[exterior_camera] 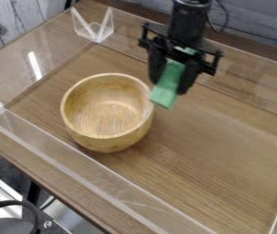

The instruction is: Remove the green block from inside the brown bowl and put it on the table

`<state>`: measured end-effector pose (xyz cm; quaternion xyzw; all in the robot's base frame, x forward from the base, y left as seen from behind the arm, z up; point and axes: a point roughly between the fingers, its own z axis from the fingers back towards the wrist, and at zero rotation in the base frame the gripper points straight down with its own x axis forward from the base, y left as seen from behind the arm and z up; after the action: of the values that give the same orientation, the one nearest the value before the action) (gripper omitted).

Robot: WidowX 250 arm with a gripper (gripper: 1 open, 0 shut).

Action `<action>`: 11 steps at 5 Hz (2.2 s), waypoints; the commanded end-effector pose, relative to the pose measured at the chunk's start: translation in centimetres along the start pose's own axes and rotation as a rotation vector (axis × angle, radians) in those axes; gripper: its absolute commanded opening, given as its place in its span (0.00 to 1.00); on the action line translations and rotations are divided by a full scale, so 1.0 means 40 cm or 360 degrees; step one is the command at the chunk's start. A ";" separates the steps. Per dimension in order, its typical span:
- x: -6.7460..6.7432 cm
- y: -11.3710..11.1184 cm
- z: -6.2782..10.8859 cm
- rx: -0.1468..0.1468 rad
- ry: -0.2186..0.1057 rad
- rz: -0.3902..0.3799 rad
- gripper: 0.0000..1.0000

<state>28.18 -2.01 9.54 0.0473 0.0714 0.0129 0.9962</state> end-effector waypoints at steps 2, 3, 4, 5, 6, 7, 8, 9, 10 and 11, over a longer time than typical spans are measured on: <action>0.029 -0.040 -0.018 -0.0163 -0.0022 -0.0089 0.00; 0.003 -0.040 -0.067 -0.0102 0.0012 -0.0104 0.00; -0.006 -0.041 -0.095 -0.0047 -0.0012 -0.0106 0.00; 0.021 -0.032 -0.089 -0.0094 -0.0092 -0.0141 0.00; 0.037 -0.021 -0.085 -0.0137 -0.0160 -0.0176 0.00; 0.029 -0.024 -0.010 -0.0135 -0.0211 -0.0228 0.00; 0.018 -0.033 0.077 -0.0118 -0.0264 -0.0280 0.00; -0.018 -0.041 0.040 -0.0096 -0.0379 -0.0340 0.00; -0.026 -0.049 0.023 -0.0092 -0.0463 -0.0397 0.00; -0.022 -0.072 0.009 -0.0098 -0.0523 -0.0436 0.00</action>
<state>26.85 -4.85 8.15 0.0088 -0.0552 -0.1259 0.9905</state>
